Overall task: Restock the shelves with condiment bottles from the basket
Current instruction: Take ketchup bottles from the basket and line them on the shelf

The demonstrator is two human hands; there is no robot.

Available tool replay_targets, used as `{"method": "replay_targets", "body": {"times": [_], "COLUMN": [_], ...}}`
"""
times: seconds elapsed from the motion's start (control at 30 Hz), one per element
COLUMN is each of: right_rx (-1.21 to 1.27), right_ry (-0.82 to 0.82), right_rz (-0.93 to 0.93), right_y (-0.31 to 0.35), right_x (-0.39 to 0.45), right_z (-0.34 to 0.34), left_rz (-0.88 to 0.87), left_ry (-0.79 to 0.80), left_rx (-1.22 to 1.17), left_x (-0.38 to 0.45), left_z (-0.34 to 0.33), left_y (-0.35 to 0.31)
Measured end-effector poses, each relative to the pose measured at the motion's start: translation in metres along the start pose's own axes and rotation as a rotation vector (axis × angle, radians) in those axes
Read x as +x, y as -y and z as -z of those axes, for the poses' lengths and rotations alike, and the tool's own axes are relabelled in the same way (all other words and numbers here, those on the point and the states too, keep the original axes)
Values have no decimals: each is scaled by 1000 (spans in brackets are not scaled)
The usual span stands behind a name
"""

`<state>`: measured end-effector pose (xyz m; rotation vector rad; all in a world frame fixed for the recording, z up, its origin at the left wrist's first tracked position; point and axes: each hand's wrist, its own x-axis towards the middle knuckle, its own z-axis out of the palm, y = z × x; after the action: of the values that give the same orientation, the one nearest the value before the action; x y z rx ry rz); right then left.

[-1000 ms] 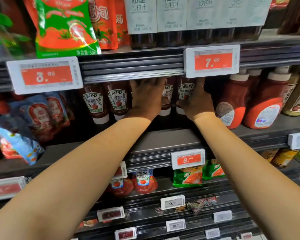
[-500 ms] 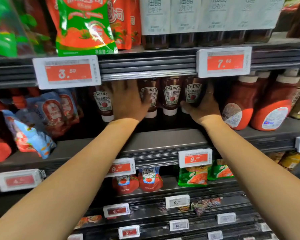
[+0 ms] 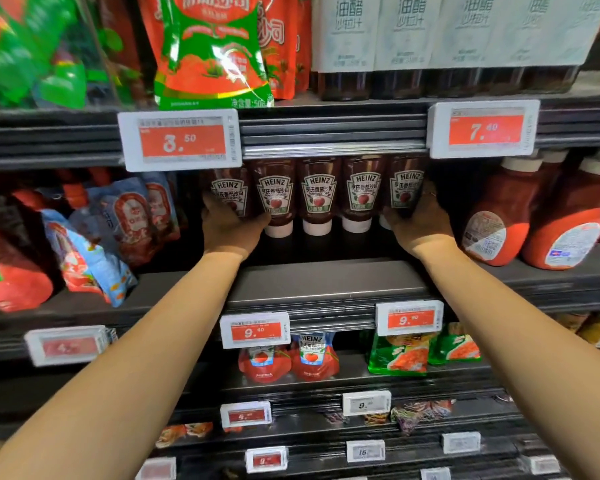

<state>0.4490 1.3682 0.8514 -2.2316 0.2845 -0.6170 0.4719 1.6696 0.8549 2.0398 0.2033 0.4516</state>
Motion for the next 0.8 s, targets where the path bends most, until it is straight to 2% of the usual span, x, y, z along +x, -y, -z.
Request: {"method": "replay_targets", "body": {"times": [0.5, 0.73, 0.8], "right_rx": [28, 6, 50], "right_ry": [1, -24, -43], "right_rz": [-11, -41, -46], "right_y": [1, 11, 15], "right_x": [-2, -24, -38], "right_z": [-1, 12, 11], "left_rz": [-13, 66, 80], "left_ry": [-39, 20, 60], "left_rx": [48, 54, -8], "left_x": [-2, -6, -6], "left_z": [0, 18, 27], "left_y": [1, 8, 16]}}
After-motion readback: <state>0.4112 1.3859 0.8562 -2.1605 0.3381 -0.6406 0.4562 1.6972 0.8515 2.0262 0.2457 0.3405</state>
